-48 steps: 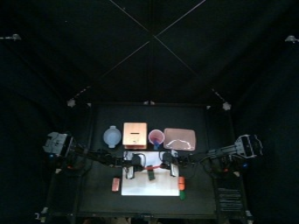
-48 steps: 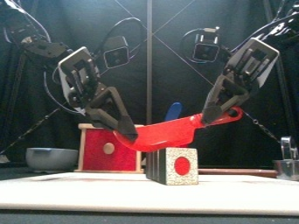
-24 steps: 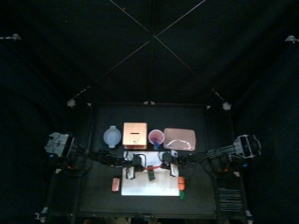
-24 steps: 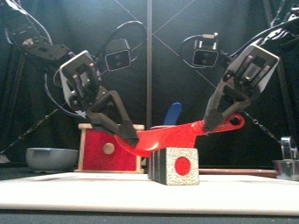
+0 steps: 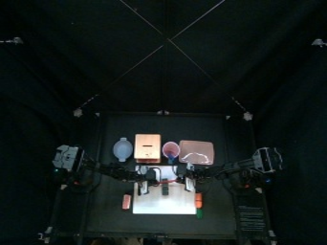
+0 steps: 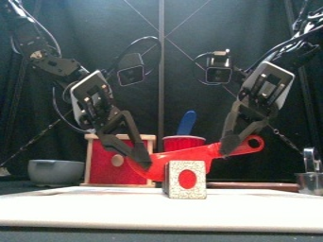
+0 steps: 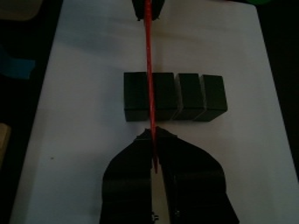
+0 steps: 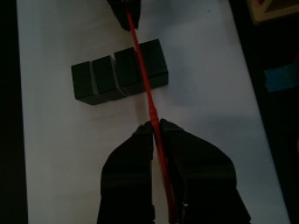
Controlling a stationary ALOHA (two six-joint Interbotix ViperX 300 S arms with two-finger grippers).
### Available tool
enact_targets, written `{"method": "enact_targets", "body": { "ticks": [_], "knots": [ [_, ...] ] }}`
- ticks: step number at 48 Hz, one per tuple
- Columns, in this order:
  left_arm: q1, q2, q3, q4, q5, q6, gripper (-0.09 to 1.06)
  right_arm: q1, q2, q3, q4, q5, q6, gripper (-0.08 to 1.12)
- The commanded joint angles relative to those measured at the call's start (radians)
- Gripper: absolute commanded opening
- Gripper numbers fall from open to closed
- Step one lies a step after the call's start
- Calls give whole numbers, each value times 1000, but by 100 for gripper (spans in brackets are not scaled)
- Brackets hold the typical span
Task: Place sushi on board then cut the sushi with the knife then place the pieces on the plate
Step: Cut the sushi into 4 pieces
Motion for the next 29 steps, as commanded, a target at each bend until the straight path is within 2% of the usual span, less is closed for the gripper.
{"method": "enact_targets", "body": {
  "ticks": [1,18,29],
  "knots": [
    [-2,-6,-20,5,-3,-2,38,-25,9,-9,5,5,3,42],
    [9,8,-20,6,-3,-3,38,-21,51,-14,25,6,3,42],
    [5,2,-21,5,-2,-3,38,-17,44,-15,44,8,3,42]
  ]
}}
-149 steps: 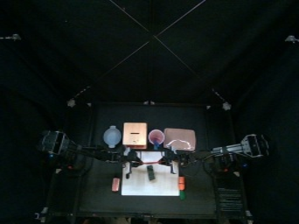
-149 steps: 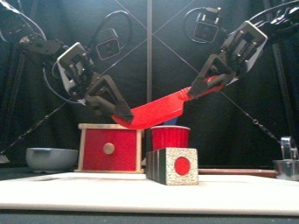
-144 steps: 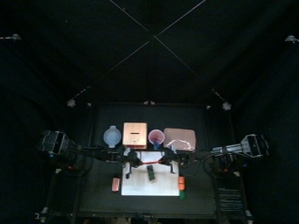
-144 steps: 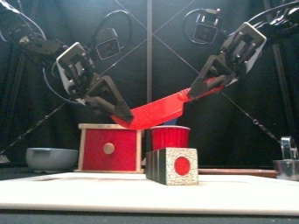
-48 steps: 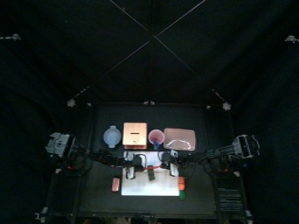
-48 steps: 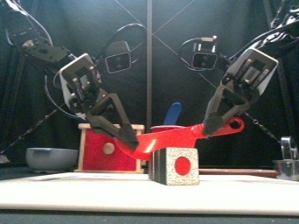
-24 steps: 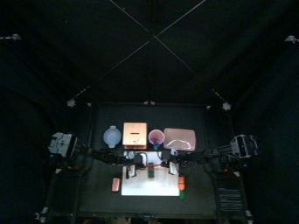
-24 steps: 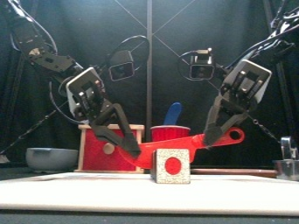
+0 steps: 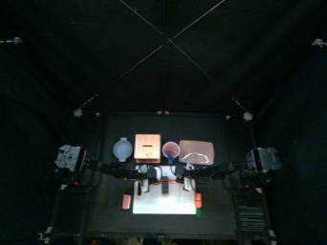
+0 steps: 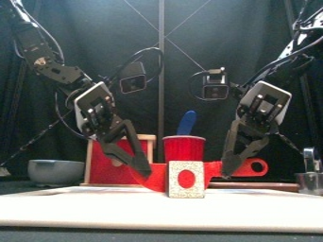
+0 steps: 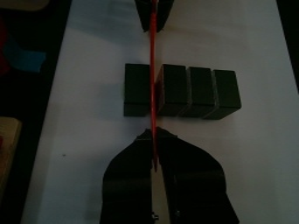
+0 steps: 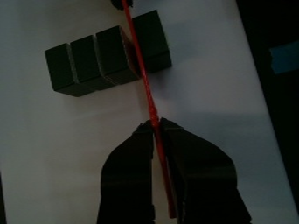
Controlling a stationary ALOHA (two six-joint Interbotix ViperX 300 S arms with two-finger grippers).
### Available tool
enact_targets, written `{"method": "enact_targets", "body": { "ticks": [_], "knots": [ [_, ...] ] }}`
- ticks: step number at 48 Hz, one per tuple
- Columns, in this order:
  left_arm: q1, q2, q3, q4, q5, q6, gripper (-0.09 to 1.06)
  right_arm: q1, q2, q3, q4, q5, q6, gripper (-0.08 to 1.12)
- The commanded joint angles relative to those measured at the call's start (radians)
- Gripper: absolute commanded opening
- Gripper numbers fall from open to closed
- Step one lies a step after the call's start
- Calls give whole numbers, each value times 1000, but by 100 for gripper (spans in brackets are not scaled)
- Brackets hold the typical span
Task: Place sushi on board then cut the sushi with the knife then place the pieces on the plate
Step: Cut the sushi into 4 pieces
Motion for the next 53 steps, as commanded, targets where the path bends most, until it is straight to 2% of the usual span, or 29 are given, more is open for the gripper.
{"method": "enact_targets", "body": {
  "ticks": [1,16,29,44,50,53],
  "knots": [
    [-8,-18,-18,2,-3,-3,38,-15,-18,-8,14,8,3,42],
    [-15,-23,-18,2,-3,-5,38,0,-18,-14,23,8,3,42],
    [-28,-23,-18,-2,20,-9,38,14,-18,-14,37,8,5,42],
    [-23,-25,-28,0,48,-5,38,17,-25,-18,43,15,3,42],
    [-17,-48,-32,2,61,-2,38,15,-54,-34,32,43,-5,42],
    [-14,-69,-32,14,71,-2,38,14,-77,-43,21,67,-5,42]
  ]
}}
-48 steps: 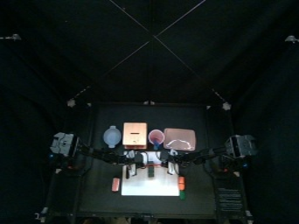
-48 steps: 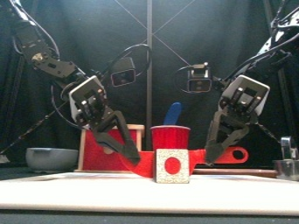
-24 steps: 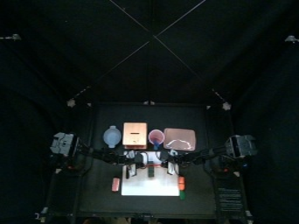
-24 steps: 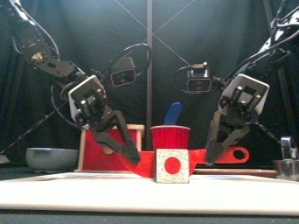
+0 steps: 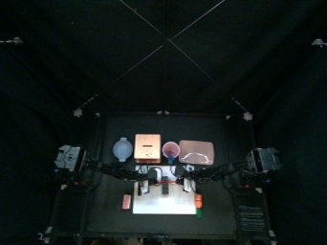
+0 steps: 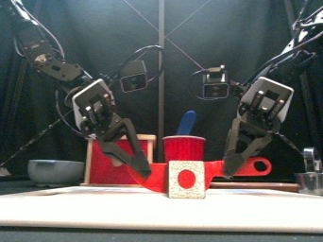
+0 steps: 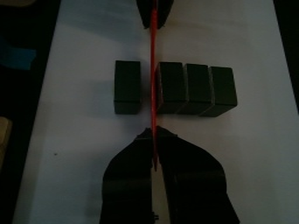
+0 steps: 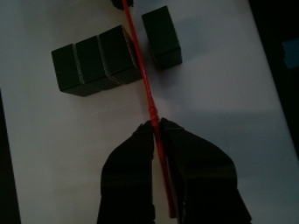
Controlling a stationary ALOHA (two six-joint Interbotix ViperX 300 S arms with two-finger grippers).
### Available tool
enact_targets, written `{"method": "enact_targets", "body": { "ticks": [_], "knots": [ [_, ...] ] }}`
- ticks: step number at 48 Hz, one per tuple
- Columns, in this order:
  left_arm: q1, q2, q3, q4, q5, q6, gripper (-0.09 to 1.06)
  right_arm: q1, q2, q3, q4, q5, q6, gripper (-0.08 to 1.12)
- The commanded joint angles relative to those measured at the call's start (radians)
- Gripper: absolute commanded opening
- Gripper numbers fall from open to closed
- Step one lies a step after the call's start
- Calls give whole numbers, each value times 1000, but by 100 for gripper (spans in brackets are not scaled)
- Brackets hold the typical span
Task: Place sushi on board then cut the sushi with the knife then place the pieces on the plate
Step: Cut the sushi into 4 pieces
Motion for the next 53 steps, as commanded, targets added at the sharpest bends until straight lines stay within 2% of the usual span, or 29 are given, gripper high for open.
{"method": "enact_targets", "body": {
  "ticks": [1,11,19,25,34,53],
  "knots": [
    [0,-60,-20,20,12,0,38,-12,-71,-26,-17,43,3,42],
    [6,-140,-18,83,23,-3,38,-17,-141,-44,-52,104,11,42],
    [-8,-158,-6,87,23,-5,38,-8,-175,-37,-29,109,12,42],
    [-29,-150,-2,80,23,-8,38,11,-178,-32,0,109,11,42],
    [-57,-133,-5,52,23,-9,38,46,-169,-29,28,109,12,42],
    [-64,-95,-11,6,23,-8,38,49,-127,-26,51,104,11,42]
  ]
}}
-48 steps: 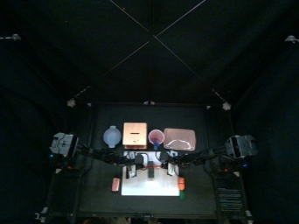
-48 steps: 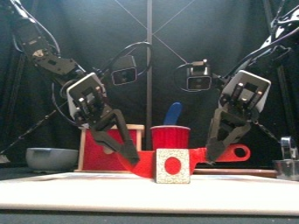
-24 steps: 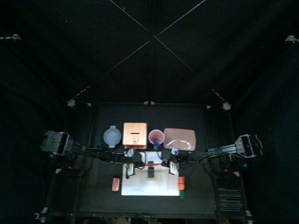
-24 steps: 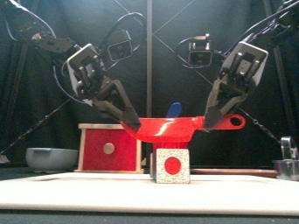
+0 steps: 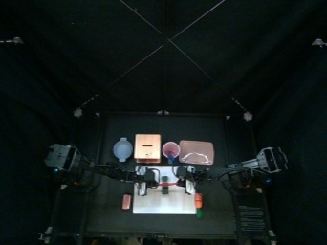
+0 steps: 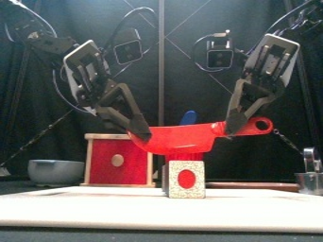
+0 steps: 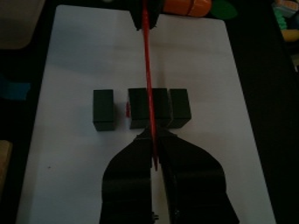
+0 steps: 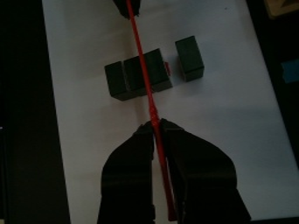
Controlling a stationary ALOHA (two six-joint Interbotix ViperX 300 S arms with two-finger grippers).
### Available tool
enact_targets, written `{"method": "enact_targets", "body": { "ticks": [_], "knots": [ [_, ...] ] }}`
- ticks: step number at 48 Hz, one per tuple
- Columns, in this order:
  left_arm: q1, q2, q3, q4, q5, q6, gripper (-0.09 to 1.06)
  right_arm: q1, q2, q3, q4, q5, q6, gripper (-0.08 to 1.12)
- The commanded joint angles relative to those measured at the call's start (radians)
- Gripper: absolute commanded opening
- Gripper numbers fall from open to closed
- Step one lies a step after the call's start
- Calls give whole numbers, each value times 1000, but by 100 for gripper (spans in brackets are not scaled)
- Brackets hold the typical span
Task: Place sushi on board then cut the sushi with the knife then place the pieces on the plate
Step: Cut the sushi into 4 pieces
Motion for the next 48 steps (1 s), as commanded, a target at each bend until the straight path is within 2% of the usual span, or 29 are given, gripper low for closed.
{"method": "enact_targets", "body": {
  "ticks": [1,30,48],
  "knots": [
    [-20,0,-17,-6,-3,-2,38,-6,-2,-5,3,0,6,42],
    [-20,0,-23,-8,-3,0,38,5,3,-14,8,0,8,42],
    [-31,-3,-28,-8,-3,2,38,12,0,-14,9,0,8,42]
  ]
}}
